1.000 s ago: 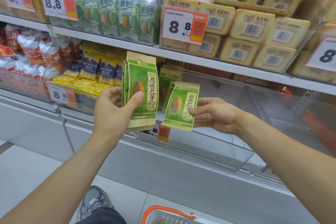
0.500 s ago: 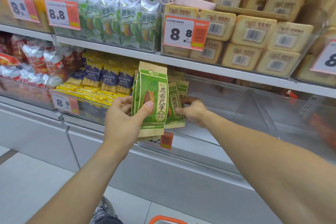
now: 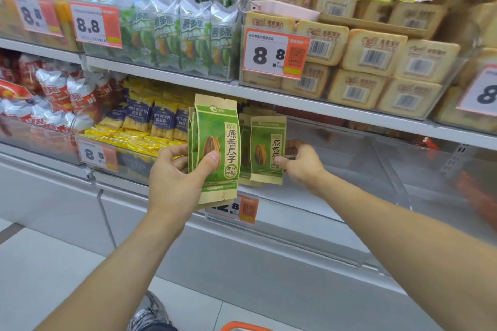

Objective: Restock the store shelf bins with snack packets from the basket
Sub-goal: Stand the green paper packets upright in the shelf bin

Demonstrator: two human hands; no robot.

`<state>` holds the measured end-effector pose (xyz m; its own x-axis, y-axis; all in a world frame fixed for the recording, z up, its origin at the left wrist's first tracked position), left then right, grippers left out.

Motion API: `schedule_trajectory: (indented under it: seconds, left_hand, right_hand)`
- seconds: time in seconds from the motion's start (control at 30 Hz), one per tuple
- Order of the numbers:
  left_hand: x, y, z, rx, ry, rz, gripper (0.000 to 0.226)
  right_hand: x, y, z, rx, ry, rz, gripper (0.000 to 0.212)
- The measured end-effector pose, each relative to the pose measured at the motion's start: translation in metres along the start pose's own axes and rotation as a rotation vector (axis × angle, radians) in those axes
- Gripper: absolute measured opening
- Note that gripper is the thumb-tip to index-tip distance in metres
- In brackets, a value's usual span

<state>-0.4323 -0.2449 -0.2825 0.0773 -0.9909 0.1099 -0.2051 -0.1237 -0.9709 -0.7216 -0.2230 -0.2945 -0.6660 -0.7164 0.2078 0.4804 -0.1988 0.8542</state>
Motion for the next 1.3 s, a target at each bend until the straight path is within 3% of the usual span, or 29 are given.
schedule_trajectory:
  seconds: [0.13, 0.33, 0.43, 0.53, 0.67, 0.77, 0.93, 1.07, 1.13, 1.2, 1.3]
  left_hand:
    - [-0.008, -0.003, -0.003, 0.003, -0.001, -0.011, 0.046]
    - [-0.017, -0.007, -0.014, 0.0, 0.026, -0.03, 0.044]
    - [-0.027, -0.005, -0.033, -0.01, 0.091, -0.01, 0.042]
    - [-0.042, 0.001, -0.054, -0.1, 0.166, 0.092, 0.034]
    - [-0.058, -0.005, -0.073, -0.216, 0.301, 0.19, 0.063]
    - [-0.059, -0.01, -0.073, -0.206, 0.319, 0.16, 0.046]
    - [-0.036, -0.008, -0.055, -0.127, 0.267, 0.105, 0.044]
    - [-0.012, -0.016, -0.026, -0.081, 0.173, 0.017, 0.05]
    - [-0.004, -0.016, -0.015, -0.047, 0.122, -0.034, 0.053]
    - [0.001, -0.013, -0.008, -0.002, 0.103, -0.063, 0.06]
    - [0.004, -0.011, -0.004, 0.043, 0.108, -0.093, 0.058]
  right_hand:
    - [-0.019, 0.015, 0.029, 0.147, -0.01, 0.069, 0.024]
    - [-0.07, 0.053, 0.073, 0.41, 0.108, 0.223, 0.027]
    - [-0.084, 0.063, 0.068, 0.507, 0.184, 0.166, 0.026]
    - [-0.092, 0.07, 0.056, 0.457, 0.149, 0.169, 0.021]
    - [-0.096, 0.076, 0.046, 0.399, 0.11, 0.141, 0.02]
    - [-0.095, 0.077, 0.036, 0.378, 0.192, 0.074, 0.027]
    - [-0.075, 0.073, 0.015, 0.424, 0.402, -0.089, 0.049]
    - [-0.039, 0.03, 0.001, 0.029, 0.393, -0.183, 0.03]
    - [-0.028, 0.002, -0.011, -0.174, 0.369, -0.263, 0.043]
    - [-0.031, -0.019, -0.033, -0.277, 0.446, -0.374, 0.055]
    - [-0.038, -0.035, -0.061, -0.326, 0.537, -0.473, 0.047]
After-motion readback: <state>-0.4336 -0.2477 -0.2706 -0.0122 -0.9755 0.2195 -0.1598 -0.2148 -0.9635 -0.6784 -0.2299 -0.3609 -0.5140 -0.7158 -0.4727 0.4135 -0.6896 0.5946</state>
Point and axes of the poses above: each hand's wrist, its own x-axis towards the middle knuckle, its own z-axis out of the back of the hand, y = z × x, the point moved 9 cm from there along x, towards the middle knuckle, and after that the axes turned 11 degrees about -y, right-handed, at the moved point
